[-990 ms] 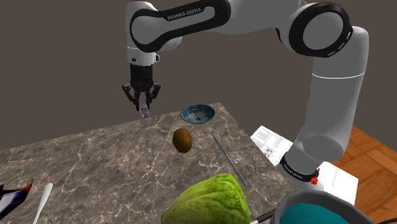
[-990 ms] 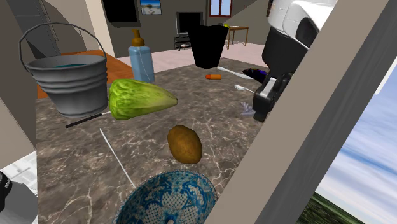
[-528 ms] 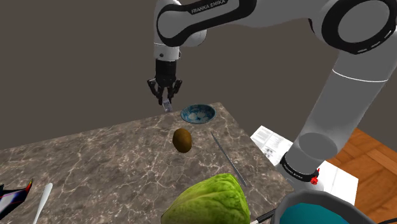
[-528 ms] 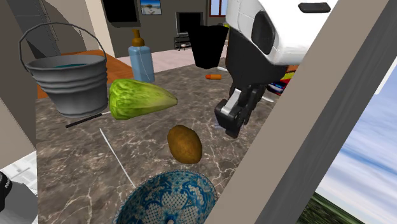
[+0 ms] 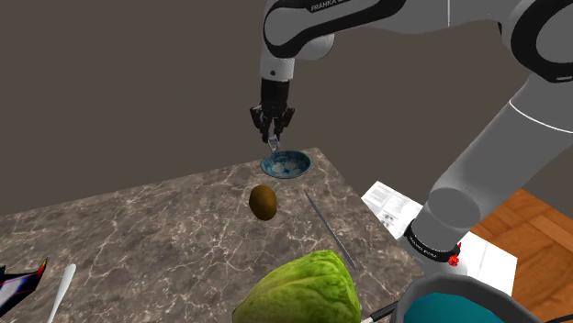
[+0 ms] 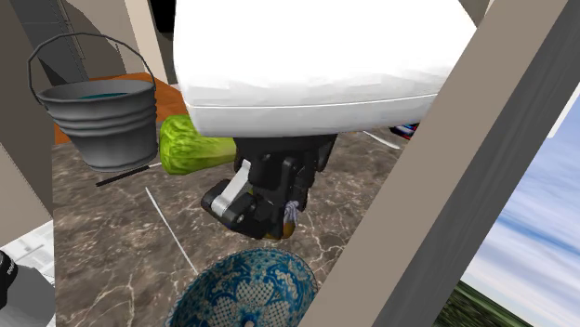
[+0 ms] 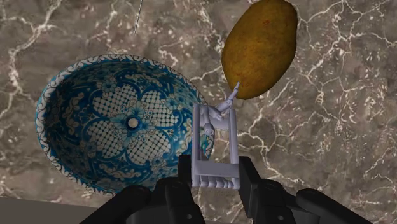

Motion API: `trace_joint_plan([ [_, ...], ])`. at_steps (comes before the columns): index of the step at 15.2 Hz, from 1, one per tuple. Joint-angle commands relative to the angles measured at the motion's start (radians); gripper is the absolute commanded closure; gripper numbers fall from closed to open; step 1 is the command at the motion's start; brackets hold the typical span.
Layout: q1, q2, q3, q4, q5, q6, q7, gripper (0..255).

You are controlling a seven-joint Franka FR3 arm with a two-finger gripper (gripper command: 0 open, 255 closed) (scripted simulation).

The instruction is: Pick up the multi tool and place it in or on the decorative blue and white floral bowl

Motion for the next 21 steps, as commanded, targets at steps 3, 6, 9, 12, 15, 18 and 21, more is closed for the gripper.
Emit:
trace_joint_plan([
  [3,-0.051,-0.04,-0.055,-0.076,0.002,0.022,-0.076,255],
  [6,-0.051,-0.028,-0.05,-0.104,0.004,0.061,-0.083,255],
  [9,-0.052,-0.013,-0.045,-0.13,0.006,0.101,-0.091,255],
  [12,-0.056,0.004,-0.037,-0.154,0.008,0.141,-0.098,255],
  [15,-0.061,0.022,-0.028,-0.176,0.01,0.181,-0.106,255],
  [18,-0.066,0.033,-0.021,-0.188,0.01,0.203,-0.109,255],
  [21,-0.072,0.033,-0.014,-0.188,0.011,0.203,-0.11,255],
])
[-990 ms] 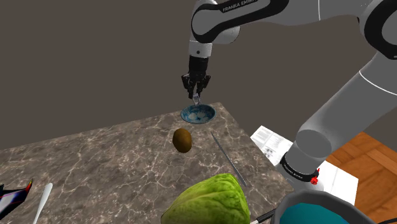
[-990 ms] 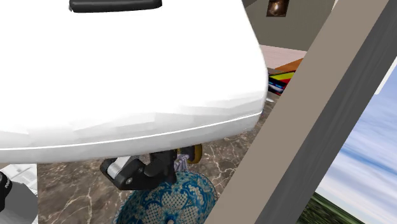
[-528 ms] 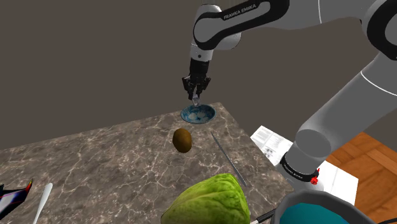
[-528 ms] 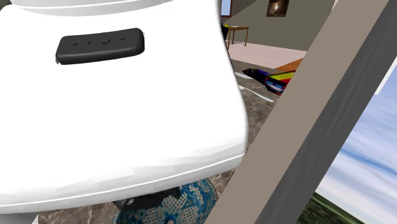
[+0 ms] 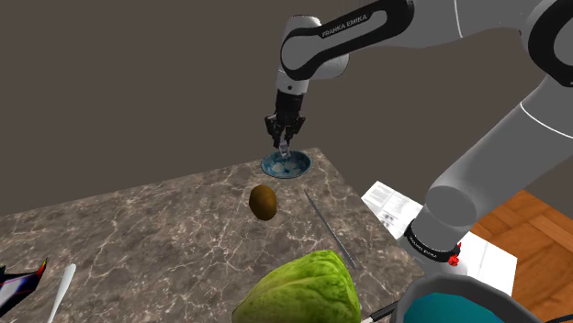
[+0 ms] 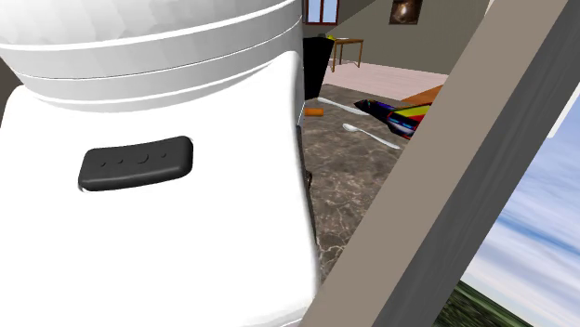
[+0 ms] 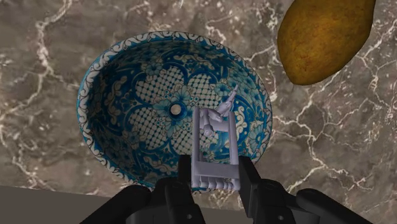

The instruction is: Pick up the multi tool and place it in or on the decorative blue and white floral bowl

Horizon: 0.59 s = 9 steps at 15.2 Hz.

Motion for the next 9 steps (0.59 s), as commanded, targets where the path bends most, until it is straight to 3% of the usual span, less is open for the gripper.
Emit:
trace_joint_plan([
  [1,-0.017,0.109,-0.008,0.007,-0.005,0.005,0.012,255],
  [4,-0.025,0.109,-0.001,0.007,-0.004,0.005,0.011,255],
  [5,-0.024,0.08,-0.005,-0.014,0.004,-0.005,0.004,0],
  [9,-0.017,0.093,0.007,0.005,0.002,-0.005,0.027,0],
])
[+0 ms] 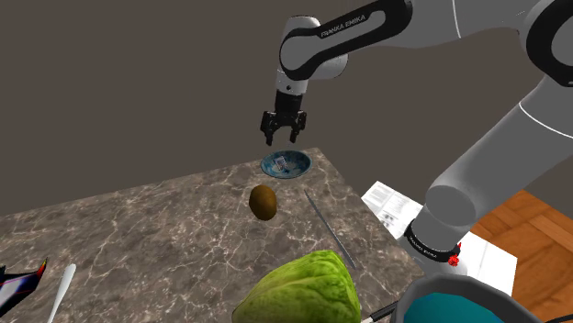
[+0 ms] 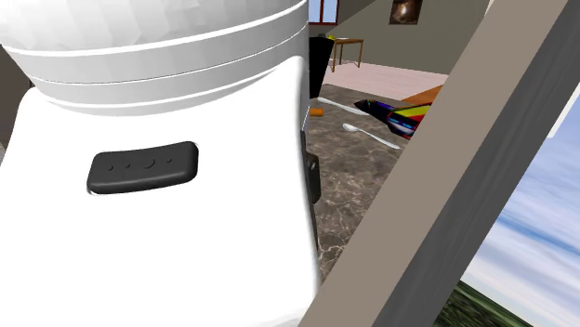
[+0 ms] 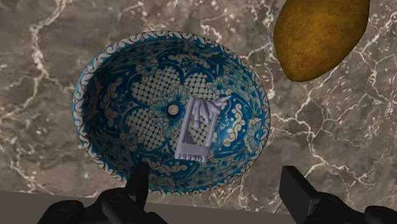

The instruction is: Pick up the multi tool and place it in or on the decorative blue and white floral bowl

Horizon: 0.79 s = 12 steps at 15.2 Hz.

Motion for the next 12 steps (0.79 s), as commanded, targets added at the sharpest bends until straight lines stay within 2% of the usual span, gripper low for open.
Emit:
trace_joint_plan([
  [1,-0.016,0.102,-0.012,0.002,-0.007,0.004,-0.017,0],
  [5,-0.039,0.062,-0.027,0.088,-0.018,-0.125,-0.015,0],
  [12,-0.056,0.061,-0.011,0.088,-0.017,-0.126,-0.017,0],
])
